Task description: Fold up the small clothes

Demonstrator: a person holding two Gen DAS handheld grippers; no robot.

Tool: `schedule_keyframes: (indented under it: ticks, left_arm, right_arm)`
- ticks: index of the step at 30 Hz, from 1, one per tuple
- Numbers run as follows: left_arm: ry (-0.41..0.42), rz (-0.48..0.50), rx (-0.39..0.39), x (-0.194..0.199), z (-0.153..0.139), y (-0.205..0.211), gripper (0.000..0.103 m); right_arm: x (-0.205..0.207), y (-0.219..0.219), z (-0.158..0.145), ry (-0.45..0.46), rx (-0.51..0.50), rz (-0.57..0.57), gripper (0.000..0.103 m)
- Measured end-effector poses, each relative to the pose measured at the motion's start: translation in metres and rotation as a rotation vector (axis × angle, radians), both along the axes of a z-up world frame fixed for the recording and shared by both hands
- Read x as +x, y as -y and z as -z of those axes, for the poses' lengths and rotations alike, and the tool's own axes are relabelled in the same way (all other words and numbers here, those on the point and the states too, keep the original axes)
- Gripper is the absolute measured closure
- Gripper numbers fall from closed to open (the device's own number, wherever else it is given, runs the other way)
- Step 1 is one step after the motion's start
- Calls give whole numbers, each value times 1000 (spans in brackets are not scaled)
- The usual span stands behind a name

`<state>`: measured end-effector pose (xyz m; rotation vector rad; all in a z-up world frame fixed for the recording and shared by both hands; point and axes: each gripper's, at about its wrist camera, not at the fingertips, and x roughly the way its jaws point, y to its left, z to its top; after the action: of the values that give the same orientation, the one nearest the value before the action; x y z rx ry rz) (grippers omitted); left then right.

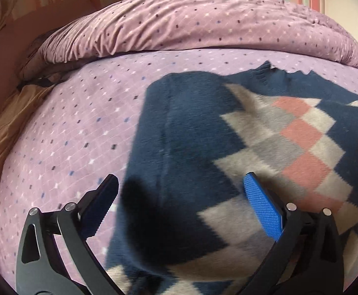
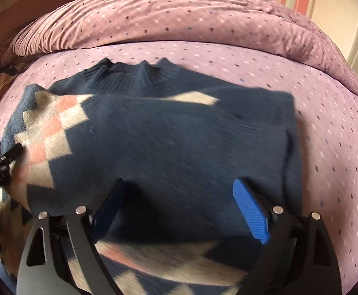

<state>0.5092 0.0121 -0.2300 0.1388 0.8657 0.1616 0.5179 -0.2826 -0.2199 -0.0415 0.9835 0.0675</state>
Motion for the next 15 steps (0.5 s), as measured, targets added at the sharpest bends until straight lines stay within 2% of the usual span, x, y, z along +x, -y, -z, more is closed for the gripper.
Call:
schedule_keyframes:
  ticks: [4,9,12,15]
  left_arm:
    - [-5,3,33,-1,0,-1,3]
    - [-3,15,24,-1,-8,3,3]
    - [50,31,1,-23,-27,3,3]
    - [77,22,3,-48,-38,-1,3]
  right_arm:
    - [-3,10,-1,-3,10,19,14]
    - [5,3,-5,-44,-22,35,14]
    - [-8,5,-27,-3,-5,51,14]
    - [-24,6,-42,25,-39,47,14]
